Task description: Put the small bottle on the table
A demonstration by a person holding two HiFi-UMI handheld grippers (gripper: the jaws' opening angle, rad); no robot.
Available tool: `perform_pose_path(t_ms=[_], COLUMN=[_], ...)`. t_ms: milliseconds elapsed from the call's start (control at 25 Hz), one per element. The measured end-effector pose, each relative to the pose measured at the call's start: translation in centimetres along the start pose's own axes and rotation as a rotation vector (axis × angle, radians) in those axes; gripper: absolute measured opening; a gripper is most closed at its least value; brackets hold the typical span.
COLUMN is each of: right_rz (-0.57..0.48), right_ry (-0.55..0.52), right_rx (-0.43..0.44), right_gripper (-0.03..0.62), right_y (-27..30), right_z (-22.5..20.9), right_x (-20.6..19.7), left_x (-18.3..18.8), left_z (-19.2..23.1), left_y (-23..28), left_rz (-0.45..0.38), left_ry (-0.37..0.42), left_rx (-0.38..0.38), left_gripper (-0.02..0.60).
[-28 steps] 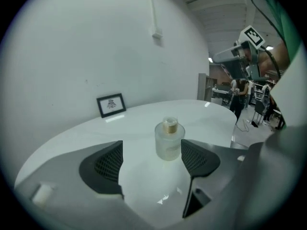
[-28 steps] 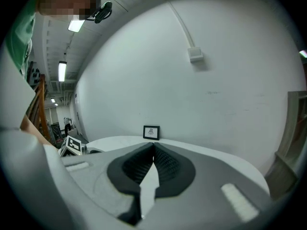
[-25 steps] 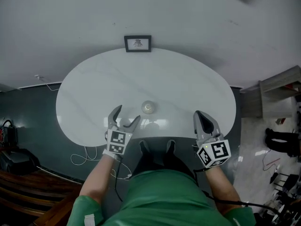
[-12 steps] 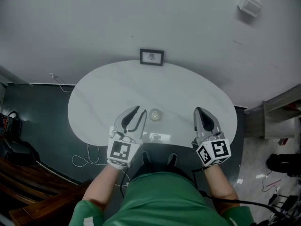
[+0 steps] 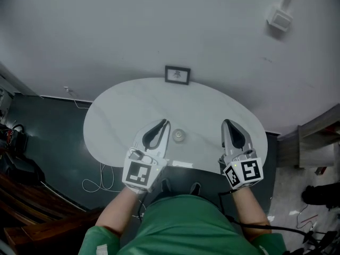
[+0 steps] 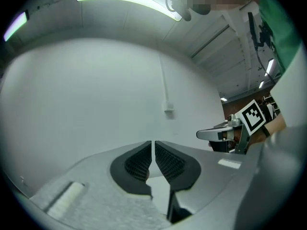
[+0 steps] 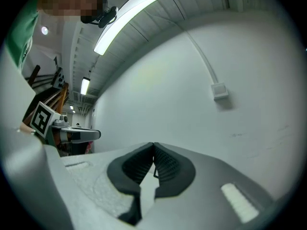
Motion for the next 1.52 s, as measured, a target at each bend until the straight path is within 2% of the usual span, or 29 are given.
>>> perform_pose_path(t_ms=[120, 440, 600, 760, 1200, 1520], right_rz=[-0.026, -0.131, -0.175, -0.181, -0.168, -0.153], right_ry=[-0.029, -0.190, -0.218, -0.231, -0.241, -0.244], right_rx=[0.019, 0.083, 0.097, 0.105, 0.096, 0.100], right_gripper=[0.003, 0.003, 0.003, 0.003, 0.003, 0.002], right_y=[0.0, -0.2, -0.3, -0.1, 0.9, 1.3], right_z=[0.8, 3.3, 3.5, 3.5, 3.3, 3.2], right_x=[1.1, 4.2, 5.2, 5.6, 5.6, 5.2], left_x=[1.4, 4.4, 4.9, 4.9, 3.7, 3.2], left_z=[0.1, -0.1, -0.4, -0.3, -0.6, -0.4], left_y=[-0.4, -0.8, -0.7, -0.2, 0.7, 1.0], left_rz=[-0.039, -0.128, -0.139, -0.136, -0.075, -0.066], left_ry=[0.016, 0.096, 0.094, 0.086, 0.126, 0.100], left_rx=[0.007, 0.034, 0.015, 0.013, 0.003, -0.001], left_gripper=[0.026, 0.014, 0.009, 0.009, 0.009, 0.011])
Point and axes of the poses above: the fingertips, and each gripper's own axes: y forward along the fingers, z to its left, x out of its top, the point moved 10 cm from there along -y, backward along the fingers, and after that the axes turned 14 degrees about y, right-handed, at the moved point
